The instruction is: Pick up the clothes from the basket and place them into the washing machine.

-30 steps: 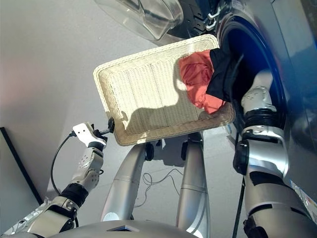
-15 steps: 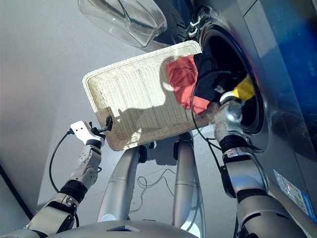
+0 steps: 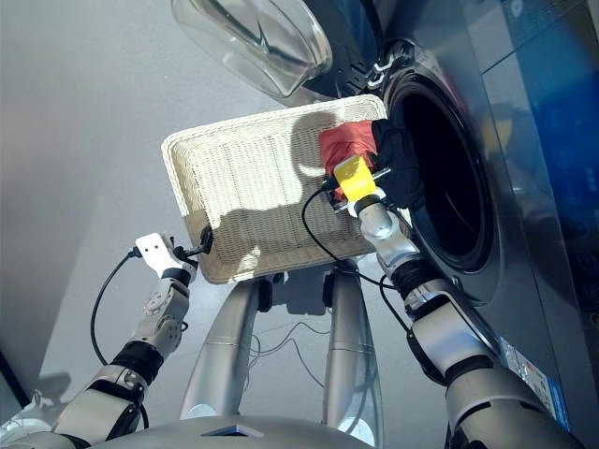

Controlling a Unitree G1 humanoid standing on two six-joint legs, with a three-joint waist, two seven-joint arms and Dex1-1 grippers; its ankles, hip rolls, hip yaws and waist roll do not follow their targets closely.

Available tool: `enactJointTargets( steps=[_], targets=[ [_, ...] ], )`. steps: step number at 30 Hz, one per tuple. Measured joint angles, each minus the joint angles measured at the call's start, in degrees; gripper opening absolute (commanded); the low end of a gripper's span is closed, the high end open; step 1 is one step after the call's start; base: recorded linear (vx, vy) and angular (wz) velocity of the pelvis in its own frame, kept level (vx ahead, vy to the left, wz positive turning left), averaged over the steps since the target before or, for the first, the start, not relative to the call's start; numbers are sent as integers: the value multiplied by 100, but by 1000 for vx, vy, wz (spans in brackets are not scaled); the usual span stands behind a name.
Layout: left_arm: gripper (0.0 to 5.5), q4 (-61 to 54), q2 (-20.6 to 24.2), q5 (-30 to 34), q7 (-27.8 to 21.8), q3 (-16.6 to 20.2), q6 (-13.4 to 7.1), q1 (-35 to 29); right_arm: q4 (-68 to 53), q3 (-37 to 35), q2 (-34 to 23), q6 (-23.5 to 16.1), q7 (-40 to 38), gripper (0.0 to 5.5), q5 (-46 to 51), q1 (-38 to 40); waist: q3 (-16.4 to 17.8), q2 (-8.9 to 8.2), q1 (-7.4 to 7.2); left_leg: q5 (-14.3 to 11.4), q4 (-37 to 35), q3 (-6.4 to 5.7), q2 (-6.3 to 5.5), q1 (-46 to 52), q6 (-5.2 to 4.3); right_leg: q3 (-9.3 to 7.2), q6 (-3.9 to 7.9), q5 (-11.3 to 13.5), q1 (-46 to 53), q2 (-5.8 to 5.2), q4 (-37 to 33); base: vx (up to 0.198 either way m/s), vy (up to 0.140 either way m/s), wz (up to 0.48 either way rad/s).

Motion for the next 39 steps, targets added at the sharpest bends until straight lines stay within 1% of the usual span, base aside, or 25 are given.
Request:
enactJointTargets(
  steps=[2,3,6,8,9,10,12,14,20,22,24,25,26,27,28,29,30,32,34,35,37,39],
  targets=[
    [550,21,-4,0,88,-6,2,-59,371,-109,33,16,-104,550,3,-174,1,0,50,20,24,-31,0,-117,-13,-34,-13,-6,-113,-4,33,0,0,0],
    [550,35,-6,0,112,-9,4,-94,509,-202,15,31,-145,550,8,-253,2,0,101,18,49,-36,-7,-190,-17,-39,-26,-27,-195,-12,94,0,0,0],
    [550,39,19,0,182,-4,7,-156,1013,-485,-1,38,-270,550,85,-625,13,6,139,15,183,-50,-53,-425,-38,-72,-71,-114,-475,-69,350,13,9,120],
    [550,37,27,1,197,-21,25,-174,1193,-596,-25,55,-312,550,158,-763,23,19,219,8,250,-67,-57,-533,-50,-96,-91,-127,-575,-80,422,0,0,0],
    [550,28,46,1,197,-80,32,-177,1343,-683,-33,104,-339,362,165,-856,28,25,267,8,254,-61,-57,-565,-49,-89,-79,-136,-616,-80,435,0,0,0],
    [550,31,55,1,198,-105,54,-174,1409,-755,-32,134,-360,0,180,-916,41,37,300,8,256,-60,-61,-584,-46,-86,-78,-136,-639,-83,446,0,0,0],
    [550,29,65,3,195,-108,95,-175,1440,-829,-29,140,-373,0,236,-956,84,51,351,7,265,-48,-63,-583,-44,-68,-80,-139,-653,-86,470,0,0,0],
    [550,-7,67,5,191,-119,107,-175,1440,-931,-29,142,-376,0,290,-978,104,70,368,7,267,-37,-64,-581,-41,-43,-80,-138,-668,-85,481,0,0,0],
    [550,-23,72,6,184,-118,118,-234,1349,-1193,-3,115,-314,0,711,-973,105,73,328,9,243,35,-58,-529,-38,41,-77,-133,-668,-71,484,0,0,0],
    [550,-13,68,5,163,-119,131,-229,1007,-1373,25,92,-270,0,1183,-815,106,73,282,9,241,88,-53,-477,-38,63,-82,-127,-636,-65,474,0,0,0],
    [550,4,69,4,133,-114,135,-224,714,-1613,98,-33,-198,0,1742,-595,113,74,260,9,206,133,-37,-345,-31,112,-69,-108,-529,-39,407,0,0,0],
    [550,1,68,4,132,-110,135,-223,299,-1821,132,-70,-130,0,2160,-364,121,88,253,5,154,157,-23,-269,-25,131,-60,-93,-456,-20,334,16,38,-196],
    [550,-3,71,4,132,-111,133,-216,-21,-2045,209,-247,-39,0,2625,-165,123,91,260,3,101,166,-1,-205,-21,158,-55,-67,-389,2,277,13,43,-197],
    [550,-1,73,4,131,-110,133,-216,-106,-2130,284,-379,27,0,2960,-89,126,92,213,5,53,203,7,-136,-14,189,-45,-48,-336,10,244,6,39,-176],
    [550,-34,63,4,124,-109,131,-207,-397,-2451,375,-410,144,0,3411,67,128,95,180,6,18,261,-2,-79,-4,215,-39,-43,-300,15,185,0,0,0],
    [550,-77,62,3,115,-99,121,-175,-677,-2689,491,-569,276,0,3981,182,134,105,169,-1,4,276,15,-38,7,240,-36,-37,-268,21,167,0,0,0],
    [550,-86,61,2,111,-100,120,-171,-759,-2766,545,-708,384,0,4365,196,138,112,107,2,-32,303,14,-4,10,273,-23,-28,-249,24,164,0,0,0],
    [550,-98,40,0,65,-107,119,-163,-1094,-3046,639,-921,650,0,5201,267,146,123,84,3,-51,363,19,52,19,336,-9,-3,-219,44,122,0,0,0],
    [550,-90,27,-1,57,-107,120,-152,-1500,-3373,696,-1136,764,0,5731,308,159,146,94,-7,-64,440,34,99,41,408,-2,42,-193,80,71,-4,49,-186],
    [550,-89,25,-2,30,-109,120,-144,-1645,-3468,673,-1263,804,0,5931,304,183,191,91,-14,-60,456,24,125,48,428,-25,67,-170,86,63,0,0,0],
    [550,-93,22,-3,-9,-101,116,-120,-1728,-3763,625,-1496,808,0,6210,208,215,253,98,-24,-65,490,23,168,65,478,-4,90,-130,97,25,-3,29,-69],
    [550,-93,30,-2,-59,-103,111,-63,-1746,-3987,485,-1733,748,0,6398,34,237,299,106,-34,-66,570,23,185,93,527,32,117,-122,107,-18,0,0,0]
  ],
)
